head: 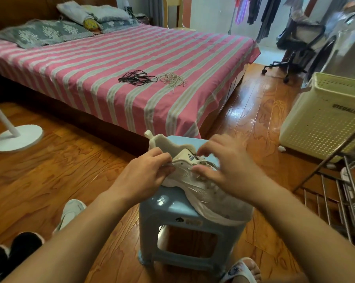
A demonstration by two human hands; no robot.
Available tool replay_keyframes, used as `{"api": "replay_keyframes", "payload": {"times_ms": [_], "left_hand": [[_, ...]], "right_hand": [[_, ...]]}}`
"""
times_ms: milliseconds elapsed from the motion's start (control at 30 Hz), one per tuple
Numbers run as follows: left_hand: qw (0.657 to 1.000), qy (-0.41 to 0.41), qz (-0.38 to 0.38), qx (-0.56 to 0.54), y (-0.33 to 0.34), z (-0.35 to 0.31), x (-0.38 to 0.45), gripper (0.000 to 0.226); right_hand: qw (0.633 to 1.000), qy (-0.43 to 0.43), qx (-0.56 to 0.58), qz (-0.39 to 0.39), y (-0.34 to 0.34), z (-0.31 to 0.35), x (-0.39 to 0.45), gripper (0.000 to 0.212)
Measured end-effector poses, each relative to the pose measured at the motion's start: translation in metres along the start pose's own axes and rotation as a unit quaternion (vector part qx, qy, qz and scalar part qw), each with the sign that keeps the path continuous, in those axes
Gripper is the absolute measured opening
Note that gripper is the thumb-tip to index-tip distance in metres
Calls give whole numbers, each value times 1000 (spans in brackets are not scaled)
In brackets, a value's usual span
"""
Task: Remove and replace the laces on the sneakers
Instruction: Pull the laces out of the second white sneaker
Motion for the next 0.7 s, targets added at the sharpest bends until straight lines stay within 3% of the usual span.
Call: {"api": "replay_keyframes", "payload": {"times_ms": [67, 133, 233, 367, 467, 633, 700], "left_hand": [[1000, 3, -2, 2, 2, -3, 0, 12], [1000, 5, -1, 5, 2, -2, 1, 12], [1000, -18, -15, 13, -5, 8, -1, 9], [999, -33, -17, 16, -11, 13, -3, 9], [999, -17, -28, 41, -3, -4, -6, 13], [993, -39, -45, 101, 7, -15, -8, 21], [992, -43, -47, 109, 6, -13, -8, 21]], "right_hand": [[993, -51, -87, -65, 21, 24, -2, 24], [986, -45, -121, -107, 26, 29, -3, 21], [990, -35, -108, -89, 11, 1, -7, 17], [996, 8, -10, -93, -9, -26, -13, 12], [994, -20, -46, -94, 15, 3, -13, 26], [972, -58, -133, -183, 34, 17, -7, 10], [973, -89, -135, -163, 31, 6, -11, 9]]}}
Point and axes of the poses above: each hand's wrist, its own x-axis towards the middle knuckle, its own y-axis out of the palm, z = x × y, the point moved 2 cm from there along x, towards the middle knuckle, and after that the axes turned 11 degrees about y, right-handed, at the moved point
